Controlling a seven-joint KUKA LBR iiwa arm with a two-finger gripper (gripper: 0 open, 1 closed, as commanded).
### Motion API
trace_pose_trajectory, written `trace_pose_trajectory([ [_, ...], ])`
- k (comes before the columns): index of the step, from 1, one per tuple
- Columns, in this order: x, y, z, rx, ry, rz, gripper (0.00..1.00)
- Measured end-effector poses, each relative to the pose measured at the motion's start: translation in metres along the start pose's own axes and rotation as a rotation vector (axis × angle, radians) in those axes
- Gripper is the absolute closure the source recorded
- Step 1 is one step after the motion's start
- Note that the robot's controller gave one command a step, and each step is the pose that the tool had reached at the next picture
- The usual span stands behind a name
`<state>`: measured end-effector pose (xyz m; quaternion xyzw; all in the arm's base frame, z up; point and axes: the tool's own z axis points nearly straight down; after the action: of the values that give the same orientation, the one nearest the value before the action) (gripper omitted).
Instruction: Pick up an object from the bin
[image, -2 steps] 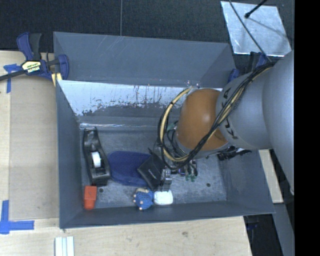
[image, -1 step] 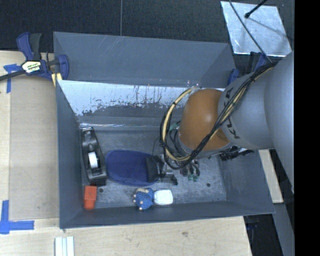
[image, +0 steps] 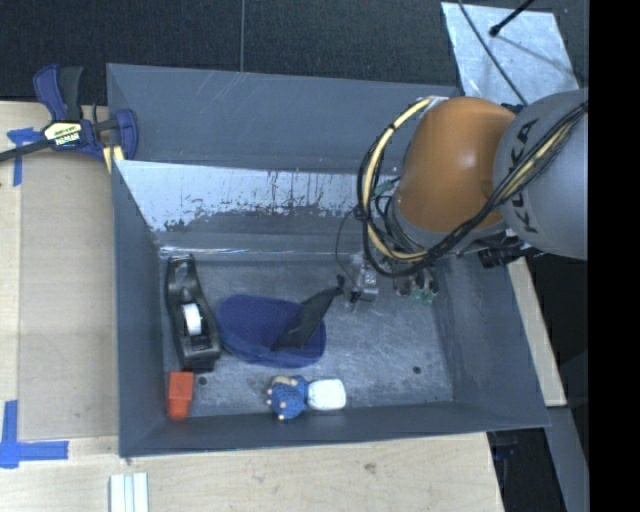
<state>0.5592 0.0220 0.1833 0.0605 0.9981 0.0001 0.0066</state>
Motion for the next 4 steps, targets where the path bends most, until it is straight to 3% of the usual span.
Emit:
trace_pose_trajectory([
  [1,0.024,0.016,0.065,0.002,0.017,0.015,1.0],
  [2,0.028,0.018,-0.063,-0.001,0.001,0.0,1.0],
  [3,0.05,0.014,0.044,0.003,0.019,0.025,1.0],
  [4,0.048,0.015,0.04,0.001,0.011,0.024,0.0],
])
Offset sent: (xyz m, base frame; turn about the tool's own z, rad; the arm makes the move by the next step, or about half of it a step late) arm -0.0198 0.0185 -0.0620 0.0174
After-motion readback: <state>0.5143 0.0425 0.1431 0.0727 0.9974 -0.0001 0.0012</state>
